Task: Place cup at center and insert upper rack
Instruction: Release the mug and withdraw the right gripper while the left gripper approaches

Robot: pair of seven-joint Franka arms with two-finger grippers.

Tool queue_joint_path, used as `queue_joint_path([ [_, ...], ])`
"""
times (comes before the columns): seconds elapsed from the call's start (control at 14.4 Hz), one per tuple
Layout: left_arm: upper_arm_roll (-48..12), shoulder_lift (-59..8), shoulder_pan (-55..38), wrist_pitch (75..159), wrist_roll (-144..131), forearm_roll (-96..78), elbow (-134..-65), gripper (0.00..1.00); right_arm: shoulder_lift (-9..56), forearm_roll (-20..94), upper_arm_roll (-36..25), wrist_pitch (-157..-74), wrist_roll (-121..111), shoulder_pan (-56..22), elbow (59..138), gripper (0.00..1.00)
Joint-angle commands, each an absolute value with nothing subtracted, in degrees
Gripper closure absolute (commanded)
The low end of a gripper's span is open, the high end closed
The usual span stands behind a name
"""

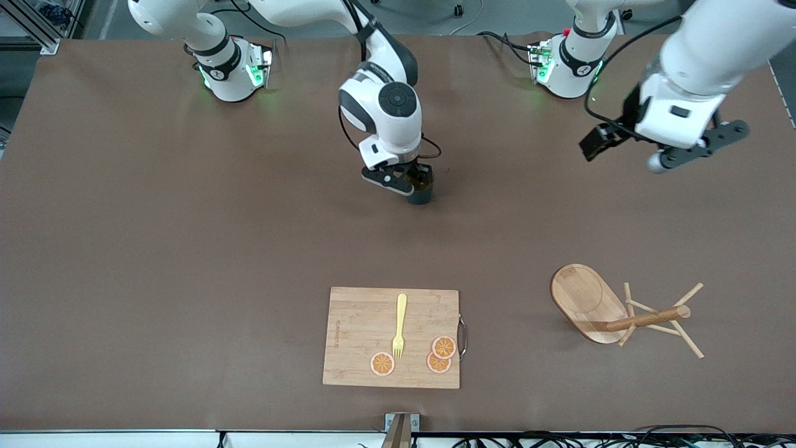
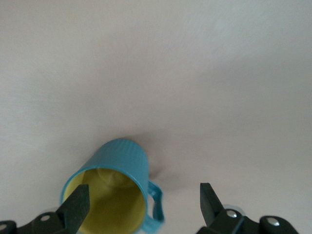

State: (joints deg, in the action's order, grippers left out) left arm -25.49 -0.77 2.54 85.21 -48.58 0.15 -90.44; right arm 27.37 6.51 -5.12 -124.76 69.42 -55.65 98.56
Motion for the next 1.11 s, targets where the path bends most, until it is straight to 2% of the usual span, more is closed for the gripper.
queue_joint_path([
  [0.0, -32.23, 0.17, 2.99, 86.39, -60.6, 0.0, -94.03, 0.0, 19.62, 5.98, -4.48, -118.15, 61.82, -50.73, 101.07, 0.0],
  [0.28, -42.33, 1.41, 2.81, 94.81, -75.55, 2.01, -100.71, 0.0, 12.15, 5.89, -4.48, -108.22, 40.32, -37.92, 101.16, 0.0],
  [0.56, -53.68, -1.31, 1.94, 100.8, -87.25, 11.94, -105.11, 0.0, 7.56, 3.53, -4.48, -100.82, 16.67, -22.98, 100.99, 0.0],
  [0.77, -54.93, -5.6, -6.2, 104.14, -97.17, 20.53, -108.27, 0.02, 6.94, -0.96, -4.48, -98.27, -0.91, -11.29, 99.15, 0.0],
  [1.04, -54.93, -20.35, -16.86, 104.24, -118.68, 38.54, -108.46, 0.04, 7.38, -3.93, -4.48, -95.27, -12.74, -0.37, 94.4, 0.0],
])
